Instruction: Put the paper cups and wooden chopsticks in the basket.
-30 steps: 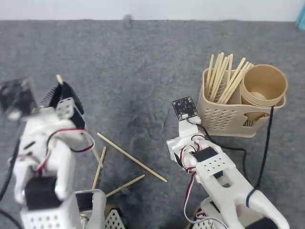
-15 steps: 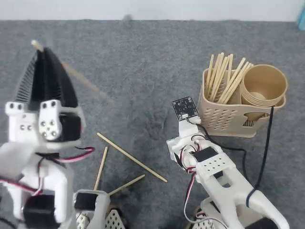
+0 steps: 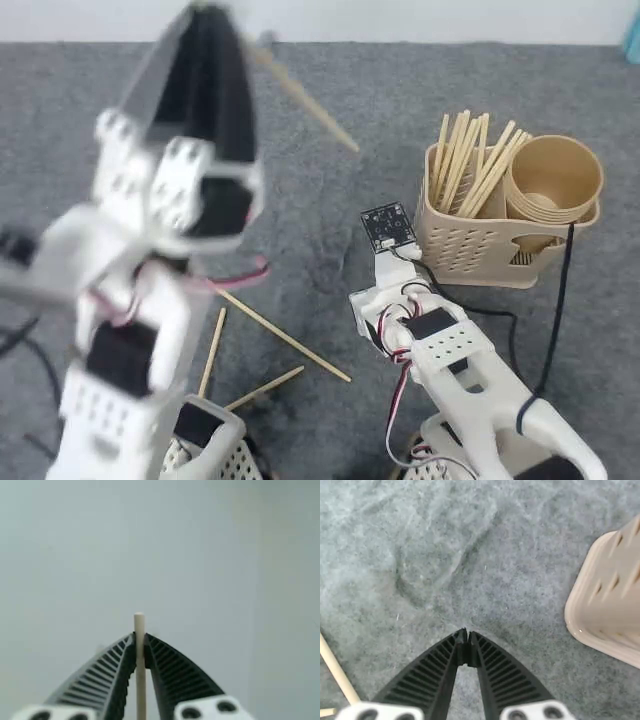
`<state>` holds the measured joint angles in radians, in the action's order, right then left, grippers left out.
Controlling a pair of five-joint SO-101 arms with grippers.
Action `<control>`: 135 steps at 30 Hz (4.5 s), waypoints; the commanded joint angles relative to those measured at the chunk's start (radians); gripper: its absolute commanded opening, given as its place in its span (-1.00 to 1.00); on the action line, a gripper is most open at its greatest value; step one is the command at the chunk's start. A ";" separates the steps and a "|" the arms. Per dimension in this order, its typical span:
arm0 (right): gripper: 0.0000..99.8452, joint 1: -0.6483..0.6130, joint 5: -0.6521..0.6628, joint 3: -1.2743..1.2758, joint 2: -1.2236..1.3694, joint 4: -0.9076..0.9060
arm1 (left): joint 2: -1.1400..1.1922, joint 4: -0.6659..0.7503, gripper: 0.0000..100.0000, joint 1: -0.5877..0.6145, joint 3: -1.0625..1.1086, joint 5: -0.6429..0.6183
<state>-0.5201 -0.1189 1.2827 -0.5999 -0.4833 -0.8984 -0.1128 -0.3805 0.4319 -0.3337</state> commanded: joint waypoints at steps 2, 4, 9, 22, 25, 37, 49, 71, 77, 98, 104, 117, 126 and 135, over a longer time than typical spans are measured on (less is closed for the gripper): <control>-0.98 -0.004 0.018 -0.069 0.007 0.031 | 0.140 0.023 -0.98 -0.133 -0.076 -0.005; -0.98 -0.004 0.018 -0.069 0.007 0.031 | 0.190 0.023 -0.98 -0.193 -0.076 -0.003; -0.98 -0.004 0.020 -0.069 0.007 0.031 | 0.328 0.118 -0.98 -0.249 -0.070 -0.003; -0.98 -0.005 0.020 -0.069 0.007 0.031 | 0.624 0.308 -0.98 -0.218 -0.065 -0.003; -0.98 -0.004 0.020 -0.069 0.007 0.031 | 0.623 0.307 -0.98 -0.215 -0.019 -0.003; -0.98 -0.004 0.055 -0.069 0.007 0.031 | 0.474 0.216 -0.63 -0.215 0.170 -0.011; -0.98 -0.004 0.055 -0.069 0.007 0.030 | 0.049 -0.193 -0.94 -0.025 0.170 -0.011; -0.98 -0.004 0.055 -0.068 0.007 0.027 | 0.063 -0.753 -0.97 0.600 0.484 -0.198; -0.98 -0.004 0.055 -0.068 0.007 0.030 | 0.190 -0.694 -0.97 0.598 0.602 -0.238; -0.98 -0.008 0.061 -0.068 0.007 0.024 | 0.445 -0.697 -0.73 0.560 0.611 -0.307; -0.98 -0.008 0.063 -0.068 0.007 0.022 | 0.453 -0.697 -0.69 0.555 0.619 -0.307; -0.98 -0.008 0.063 -0.068 0.007 0.022 | 0.454 -0.721 -0.90 0.560 0.630 -0.307; -0.98 -0.008 0.063 -0.068 0.007 0.022 | 0.456 -0.721 -0.90 0.557 0.630 -0.315; -0.98 -0.008 0.063 -0.068 0.007 0.024 | 0.577 -0.822 -0.90 0.552 0.526 -0.333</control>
<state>-0.5201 -0.0698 1.2827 -0.5999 -0.4833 -0.3644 -0.8846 0.1780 1.0365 -0.6544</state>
